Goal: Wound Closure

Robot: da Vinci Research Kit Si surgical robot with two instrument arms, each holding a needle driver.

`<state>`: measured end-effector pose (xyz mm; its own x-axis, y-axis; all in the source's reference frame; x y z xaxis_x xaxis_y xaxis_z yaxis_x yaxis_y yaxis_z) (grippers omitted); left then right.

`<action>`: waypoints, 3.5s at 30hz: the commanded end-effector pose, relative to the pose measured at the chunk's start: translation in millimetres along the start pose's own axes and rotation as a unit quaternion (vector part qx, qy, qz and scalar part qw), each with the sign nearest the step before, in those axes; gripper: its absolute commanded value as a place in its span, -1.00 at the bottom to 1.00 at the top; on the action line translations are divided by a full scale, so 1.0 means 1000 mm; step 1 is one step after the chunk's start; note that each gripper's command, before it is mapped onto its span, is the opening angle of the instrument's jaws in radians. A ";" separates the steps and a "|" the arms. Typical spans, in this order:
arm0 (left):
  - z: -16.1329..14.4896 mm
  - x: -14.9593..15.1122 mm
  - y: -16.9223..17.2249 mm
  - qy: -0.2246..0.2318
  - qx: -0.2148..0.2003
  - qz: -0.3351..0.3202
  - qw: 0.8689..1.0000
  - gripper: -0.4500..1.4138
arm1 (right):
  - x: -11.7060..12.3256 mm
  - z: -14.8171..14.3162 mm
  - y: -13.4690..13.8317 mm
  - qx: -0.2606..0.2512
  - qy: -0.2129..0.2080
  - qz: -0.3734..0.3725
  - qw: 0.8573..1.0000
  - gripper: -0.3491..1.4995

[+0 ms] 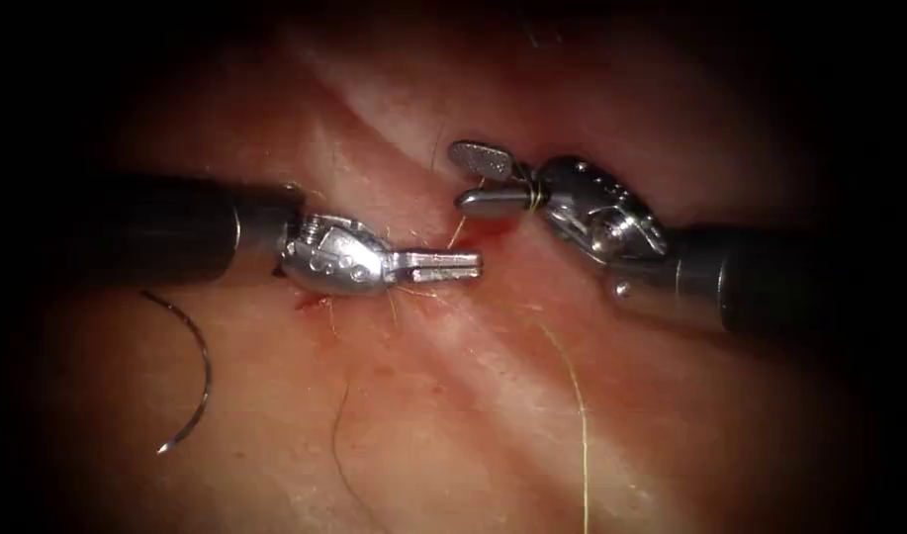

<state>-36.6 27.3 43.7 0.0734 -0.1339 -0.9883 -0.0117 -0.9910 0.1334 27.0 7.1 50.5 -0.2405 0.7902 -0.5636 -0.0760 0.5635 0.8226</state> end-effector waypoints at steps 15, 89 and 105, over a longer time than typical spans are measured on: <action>0.0004 -0.0021 -0.0016 -0.008 0.007 -0.004 1.000 -1.00 | -0.0011 0.0014 0.0028 -0.125 -0.031 -0.028 0.991 0.18; -0.0092 0.0013 -0.0158 -0.078 0.067 -0.067 0.992 -1.00 | -0.0056 -0.0011 -0.0017 -0.020 -0.086 -0.196 0.977 -1.00; -0.0127 -0.0001 -0.0254 -0.119 0.104 -0.066 0.985 -1.00 | -0.0093 -0.0053 -0.0042 -0.013 -0.097 -0.213 0.972 -1.00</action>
<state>-22.9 52.7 40.9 -0.1517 0.0298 -0.9880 -0.2290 -0.9734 0.0058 23.6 -3.9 52.2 0.0065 0.5181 -0.8553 -0.1536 0.8457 0.5111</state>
